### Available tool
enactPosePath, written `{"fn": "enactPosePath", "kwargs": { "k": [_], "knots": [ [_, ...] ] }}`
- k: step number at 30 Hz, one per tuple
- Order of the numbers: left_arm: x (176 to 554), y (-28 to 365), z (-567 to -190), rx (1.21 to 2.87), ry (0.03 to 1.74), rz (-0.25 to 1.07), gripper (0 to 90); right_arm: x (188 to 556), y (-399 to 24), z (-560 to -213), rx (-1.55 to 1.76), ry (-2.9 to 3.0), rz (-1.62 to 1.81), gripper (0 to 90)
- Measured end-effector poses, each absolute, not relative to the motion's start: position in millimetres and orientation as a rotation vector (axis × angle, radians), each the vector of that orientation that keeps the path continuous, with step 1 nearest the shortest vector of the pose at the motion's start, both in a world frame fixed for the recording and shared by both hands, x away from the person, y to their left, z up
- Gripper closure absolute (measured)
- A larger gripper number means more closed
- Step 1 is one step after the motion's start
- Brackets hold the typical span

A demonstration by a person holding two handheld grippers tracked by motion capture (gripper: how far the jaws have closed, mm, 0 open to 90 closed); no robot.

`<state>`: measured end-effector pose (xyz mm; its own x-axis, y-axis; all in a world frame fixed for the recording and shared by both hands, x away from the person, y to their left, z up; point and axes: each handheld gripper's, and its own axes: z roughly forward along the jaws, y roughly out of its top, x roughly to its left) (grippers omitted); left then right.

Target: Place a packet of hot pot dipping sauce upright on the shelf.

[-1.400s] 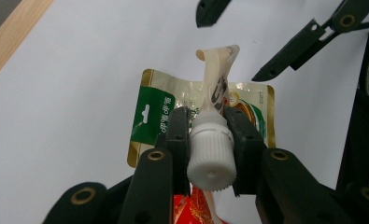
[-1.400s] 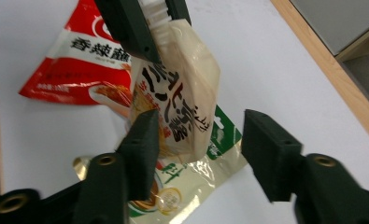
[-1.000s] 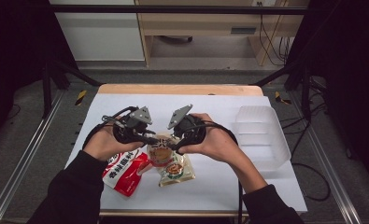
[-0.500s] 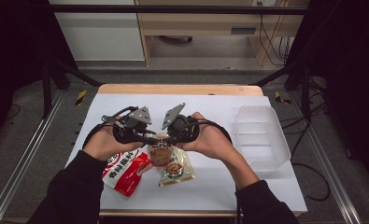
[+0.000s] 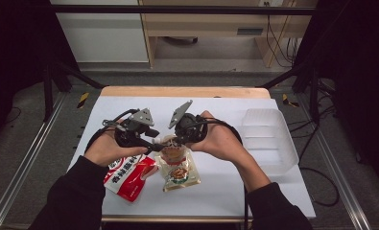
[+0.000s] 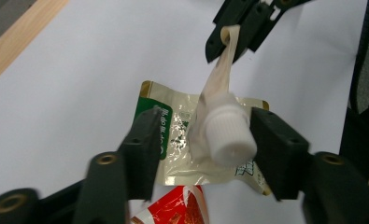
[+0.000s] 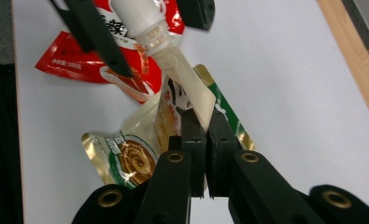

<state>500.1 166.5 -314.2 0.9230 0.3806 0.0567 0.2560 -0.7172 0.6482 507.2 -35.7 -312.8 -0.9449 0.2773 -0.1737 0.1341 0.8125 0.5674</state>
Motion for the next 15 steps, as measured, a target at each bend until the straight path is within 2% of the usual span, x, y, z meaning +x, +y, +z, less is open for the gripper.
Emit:
{"fn": "enactPosePath", "kwargs": {
  "k": [1, 5, 15],
  "knots": [
    [500.8, 168.5, -314.1, 2.407, 0.461, 0.257, 35.9, 509.8, -41.3, -309.5, 0.335, 2.741, 0.827, 88.5],
    [502.1, 170.8, -318.0, 2.421, 0.482, 0.279, 28.1, 514.7, -53.3, -303.2, 0.376, 2.725, 0.811, 88.5],
    [505.1, 171.0, -337.0, 2.466, 0.518, 0.27, 19.0, 522.9, -74.4, -303.3, 0.43, 2.711, 0.776, 88.4]
  ]
}}
